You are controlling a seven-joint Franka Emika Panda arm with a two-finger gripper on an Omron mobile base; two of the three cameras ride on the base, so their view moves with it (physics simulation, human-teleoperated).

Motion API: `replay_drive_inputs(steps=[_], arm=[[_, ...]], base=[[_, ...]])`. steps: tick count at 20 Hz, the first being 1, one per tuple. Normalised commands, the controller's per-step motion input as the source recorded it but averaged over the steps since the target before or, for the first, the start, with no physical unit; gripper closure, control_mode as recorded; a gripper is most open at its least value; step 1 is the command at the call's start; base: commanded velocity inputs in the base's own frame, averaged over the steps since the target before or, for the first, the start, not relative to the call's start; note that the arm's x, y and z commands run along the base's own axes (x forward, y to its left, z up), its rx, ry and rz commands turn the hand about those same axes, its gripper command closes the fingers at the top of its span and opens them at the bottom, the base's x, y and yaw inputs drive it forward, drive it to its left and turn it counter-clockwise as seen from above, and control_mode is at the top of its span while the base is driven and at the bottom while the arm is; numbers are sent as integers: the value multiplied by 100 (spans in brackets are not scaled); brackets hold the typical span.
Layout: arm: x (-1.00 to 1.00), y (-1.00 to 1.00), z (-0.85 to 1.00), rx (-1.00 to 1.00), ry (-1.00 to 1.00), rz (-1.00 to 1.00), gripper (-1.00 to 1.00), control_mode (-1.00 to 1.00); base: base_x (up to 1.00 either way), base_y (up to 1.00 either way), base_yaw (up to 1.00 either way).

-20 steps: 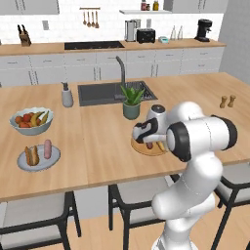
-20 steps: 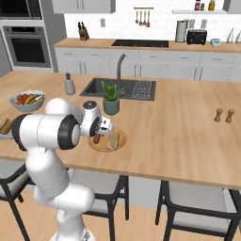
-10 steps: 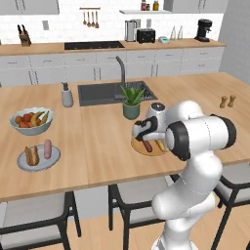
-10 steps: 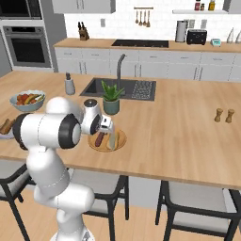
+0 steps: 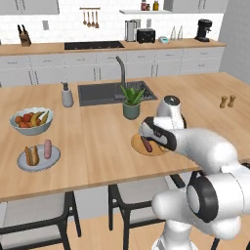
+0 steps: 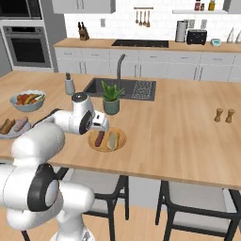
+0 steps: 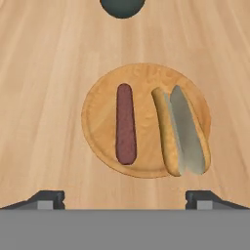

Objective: Place one bun and one sausage from the bowl on each plate.

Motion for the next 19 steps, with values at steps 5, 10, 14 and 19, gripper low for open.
replay_drive_inputs(steps=[5,10,14,19], arm=[[-100,0,96,0,-1,0,-100,-100],[-97,7,96,0,-5,0,-100,-100],[-77,10,100,0,-8,0,-100,-100],[-62,0,93,0,-8,0,-100,-100]], base=[[0,0,0],[0,0,0],[0,0,0],[0,0,0]])
